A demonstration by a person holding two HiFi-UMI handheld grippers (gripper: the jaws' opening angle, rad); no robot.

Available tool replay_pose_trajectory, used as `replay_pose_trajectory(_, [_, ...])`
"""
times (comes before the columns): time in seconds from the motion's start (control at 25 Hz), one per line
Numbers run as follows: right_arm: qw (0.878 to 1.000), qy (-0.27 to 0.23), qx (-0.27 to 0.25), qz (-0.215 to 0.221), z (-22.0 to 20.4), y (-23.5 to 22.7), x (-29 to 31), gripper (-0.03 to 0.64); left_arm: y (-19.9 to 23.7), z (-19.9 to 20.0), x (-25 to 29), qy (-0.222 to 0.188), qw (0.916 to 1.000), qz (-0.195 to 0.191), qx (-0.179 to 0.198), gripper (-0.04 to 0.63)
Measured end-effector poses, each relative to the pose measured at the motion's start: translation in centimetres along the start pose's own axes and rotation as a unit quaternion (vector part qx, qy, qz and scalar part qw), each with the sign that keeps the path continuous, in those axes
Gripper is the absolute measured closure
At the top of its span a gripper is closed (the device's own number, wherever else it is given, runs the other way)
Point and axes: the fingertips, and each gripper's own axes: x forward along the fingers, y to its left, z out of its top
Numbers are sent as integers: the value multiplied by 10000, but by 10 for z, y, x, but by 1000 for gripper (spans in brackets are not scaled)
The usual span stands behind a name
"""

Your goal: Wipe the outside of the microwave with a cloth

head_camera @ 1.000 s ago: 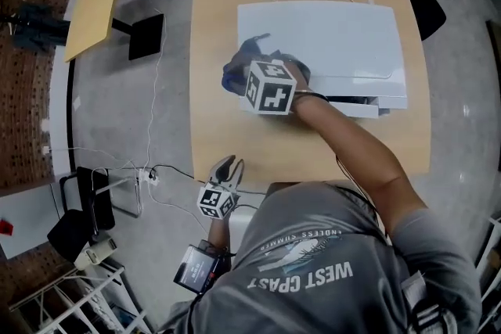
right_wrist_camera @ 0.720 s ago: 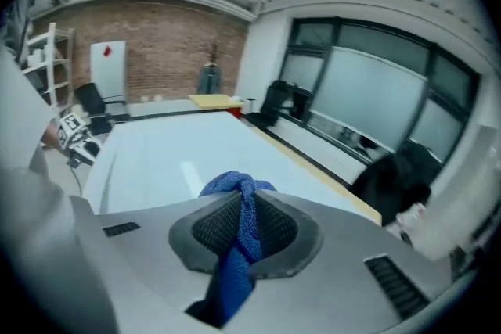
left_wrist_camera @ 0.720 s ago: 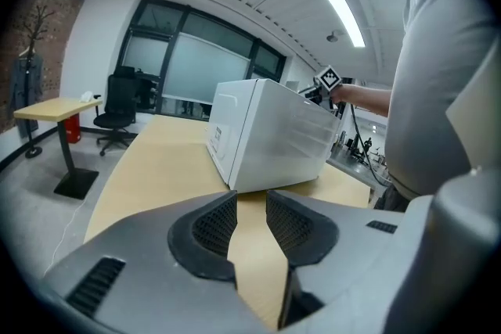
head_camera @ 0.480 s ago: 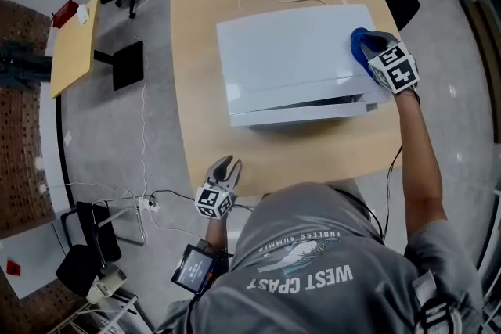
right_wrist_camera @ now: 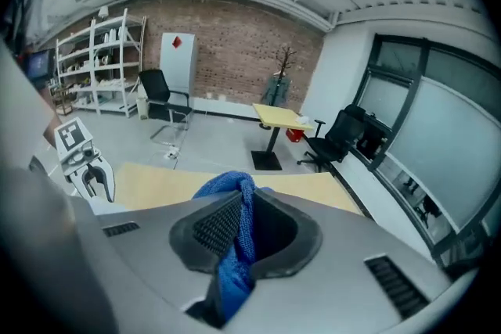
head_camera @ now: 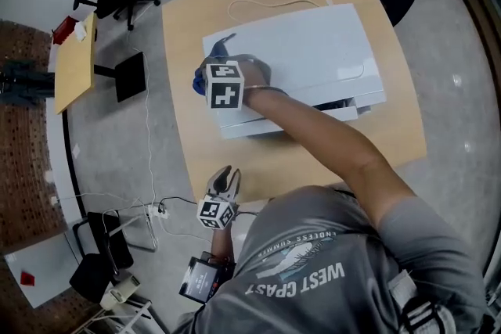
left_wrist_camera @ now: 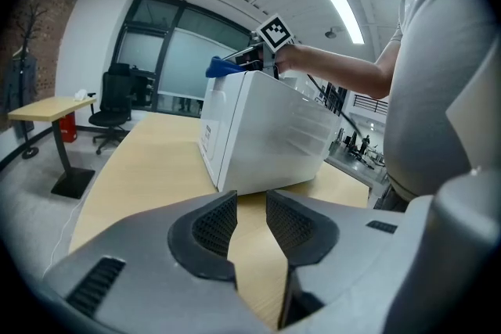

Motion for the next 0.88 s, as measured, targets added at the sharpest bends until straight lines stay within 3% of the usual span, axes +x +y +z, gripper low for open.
replay_pose_trajectory(0.12, [9988,-121,361,-297,-45,-33,-36,565,-2,-3,4,51,9999,89,-64,466])
replay_pose_trajectory(0.24, [9899,93,988,-1016,-140,-79,-111,565,-13,-6,15,76,9998,116,-163,466])
replay_pose_trajectory(0.36, [9636,392,1837,-1901,-245,-116,-216,565,-28,-3,33,89,9996,74,-244,466])
replay_pose_trajectory(0.44, [9461,467,2182,-2346,-292,-129,-268,565,-33,1,46,103,9995,24,-295,466])
replay_pose_trajectory(0.52, [9417,363,2287,-2442,-305,-131,-285,565,-37,4,58,141,9994,-9,-314,466])
replay_pose_trajectory(0.68, [9487,256,2176,-2280,-296,-131,-284,565,-41,14,67,159,9995,199,-196,466])
replay_pose_trajectory(0.8, [9495,-53,2309,-2121,-285,-138,-289,565,-5,30,40,-69,9935,1107,-247,466])
replay_pose_trajectory(0.88, [9474,-675,2471,-1921,-253,-136,-292,565,33,53,1,-488,9810,1829,-426,466])
